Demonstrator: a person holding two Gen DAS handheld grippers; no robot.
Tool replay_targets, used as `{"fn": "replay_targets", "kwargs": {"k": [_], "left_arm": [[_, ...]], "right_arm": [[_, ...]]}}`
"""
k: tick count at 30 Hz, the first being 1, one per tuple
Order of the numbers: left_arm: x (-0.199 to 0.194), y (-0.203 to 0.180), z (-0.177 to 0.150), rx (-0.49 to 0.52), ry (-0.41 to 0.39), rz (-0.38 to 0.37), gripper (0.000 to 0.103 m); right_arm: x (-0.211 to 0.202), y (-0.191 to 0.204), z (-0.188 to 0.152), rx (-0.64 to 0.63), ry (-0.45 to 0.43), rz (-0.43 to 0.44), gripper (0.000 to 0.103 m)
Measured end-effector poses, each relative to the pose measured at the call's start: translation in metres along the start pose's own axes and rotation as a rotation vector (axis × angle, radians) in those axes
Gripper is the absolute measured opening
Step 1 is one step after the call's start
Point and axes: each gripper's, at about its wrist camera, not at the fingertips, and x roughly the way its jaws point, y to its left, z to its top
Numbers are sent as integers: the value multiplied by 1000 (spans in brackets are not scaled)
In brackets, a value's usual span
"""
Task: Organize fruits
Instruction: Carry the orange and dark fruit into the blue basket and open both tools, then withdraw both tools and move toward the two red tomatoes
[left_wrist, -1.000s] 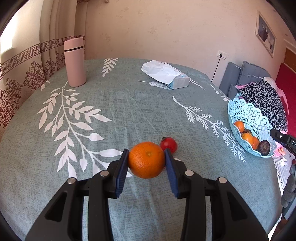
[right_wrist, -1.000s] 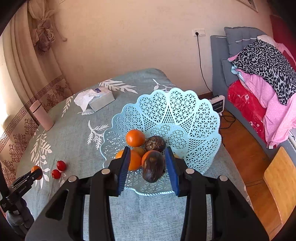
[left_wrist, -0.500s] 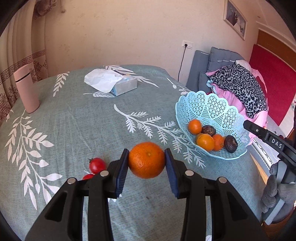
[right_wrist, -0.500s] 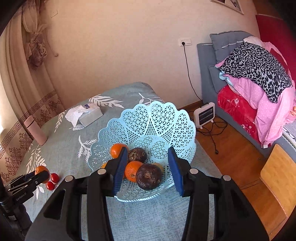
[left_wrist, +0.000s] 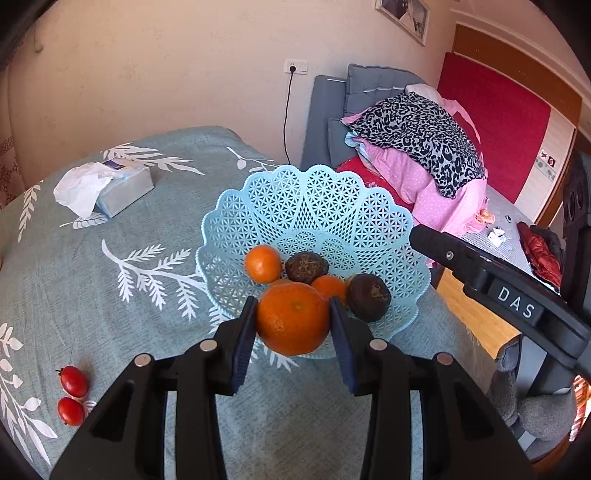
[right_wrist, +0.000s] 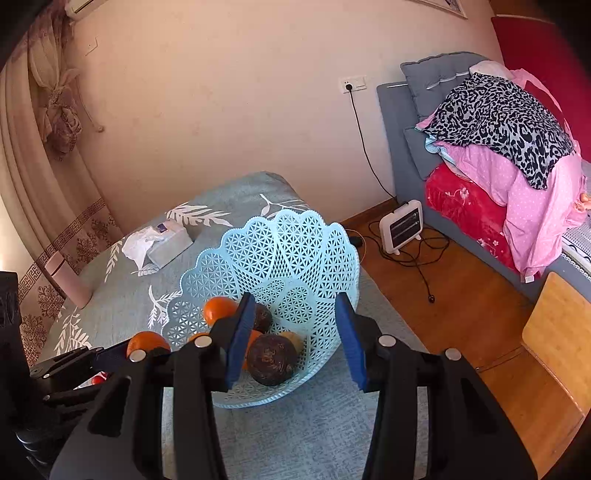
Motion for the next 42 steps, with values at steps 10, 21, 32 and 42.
{"fn": "replay_targets", "kwargs": {"k": [10, 21, 32, 42], "left_arm": [[5, -8, 5, 24, -63, -27, 84], [-20, 39, 7, -95, -102, 72, 93], [-61, 100, -9, -217, -130, 234, 98], [-85, 154, -50, -314, -107, 338, 98]], "right_arm": [[0, -10, 0, 30, -3, -8, 46], [-10, 3, 0, 0, -28, 5, 56], [-11, 34, -7, -77, -6, 60, 57], [-4, 68, -20, -163, 38, 111, 64]]}}
